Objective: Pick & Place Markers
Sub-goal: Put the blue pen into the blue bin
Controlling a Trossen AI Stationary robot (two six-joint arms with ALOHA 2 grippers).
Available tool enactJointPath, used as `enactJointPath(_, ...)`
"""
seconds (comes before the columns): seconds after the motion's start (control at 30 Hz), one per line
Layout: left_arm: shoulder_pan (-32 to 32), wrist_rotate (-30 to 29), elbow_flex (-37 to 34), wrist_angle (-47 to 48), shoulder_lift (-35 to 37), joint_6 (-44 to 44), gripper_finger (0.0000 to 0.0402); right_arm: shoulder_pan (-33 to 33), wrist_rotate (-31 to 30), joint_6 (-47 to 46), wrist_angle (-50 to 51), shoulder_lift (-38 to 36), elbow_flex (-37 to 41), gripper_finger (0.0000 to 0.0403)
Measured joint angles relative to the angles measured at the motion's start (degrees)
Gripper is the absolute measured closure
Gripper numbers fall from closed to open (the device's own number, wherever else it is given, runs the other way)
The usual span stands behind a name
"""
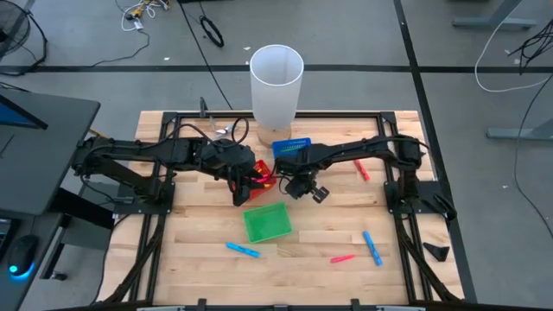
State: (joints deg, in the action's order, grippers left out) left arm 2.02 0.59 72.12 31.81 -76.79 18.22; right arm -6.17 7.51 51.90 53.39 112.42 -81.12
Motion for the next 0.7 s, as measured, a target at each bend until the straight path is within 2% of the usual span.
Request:
enactJointPath(0.23,0.02,-0.03,0.0,-0.11,0.04,0.17,0.025,-3.31,-6.12,-0.25,-0.72,-4.06,-0.04,0.0385)
enactJointPath(0.5,0.02,-0.05,0.0,-0.08,0.04,0.17,0.025,-9.22,-16.0,-0.71,-9.87,-5.92,-0.13,0.0378)
enactJointPath(0.7,0.02,0.54,0.0,0.1,0.04,0.2,0.025,-11.89,-16.11,-1.72,-12.64,-5.81,-0.13,0.0376)
